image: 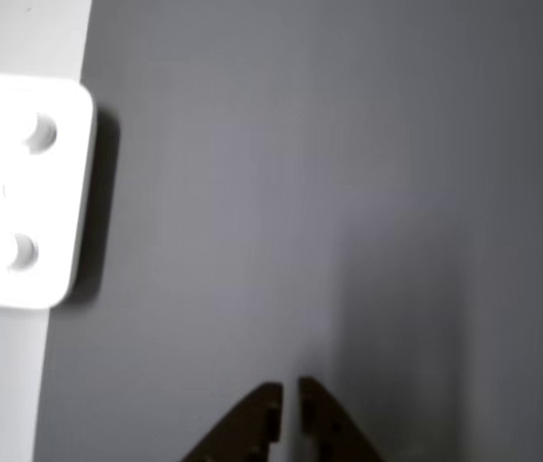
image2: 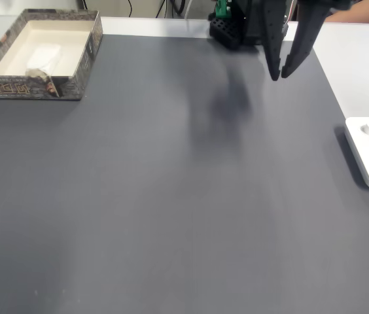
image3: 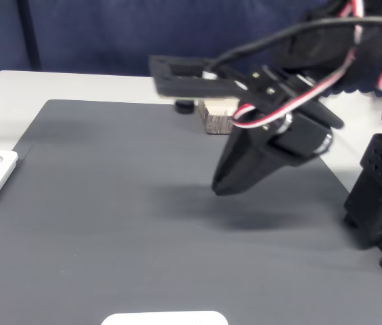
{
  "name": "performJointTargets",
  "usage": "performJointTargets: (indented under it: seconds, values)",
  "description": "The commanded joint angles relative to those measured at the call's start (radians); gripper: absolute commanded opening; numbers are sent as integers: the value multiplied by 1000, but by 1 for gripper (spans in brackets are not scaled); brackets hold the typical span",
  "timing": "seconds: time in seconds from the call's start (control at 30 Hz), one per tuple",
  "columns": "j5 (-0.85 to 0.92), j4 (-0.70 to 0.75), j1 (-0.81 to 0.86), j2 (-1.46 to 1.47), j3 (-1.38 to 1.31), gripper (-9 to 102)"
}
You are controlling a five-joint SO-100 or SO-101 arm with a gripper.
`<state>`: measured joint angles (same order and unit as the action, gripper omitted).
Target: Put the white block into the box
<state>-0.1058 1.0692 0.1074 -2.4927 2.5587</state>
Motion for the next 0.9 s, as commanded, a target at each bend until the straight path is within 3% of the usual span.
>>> performJointTargets:
  seconds: [0.0, 0.4, 0.87]
  values:
    - [8, -28, -18, -216, 137, -2]
    - [-8, -107, -34, -591, 422, -2]
    - [-20, -173, -92, -713, 534, -2]
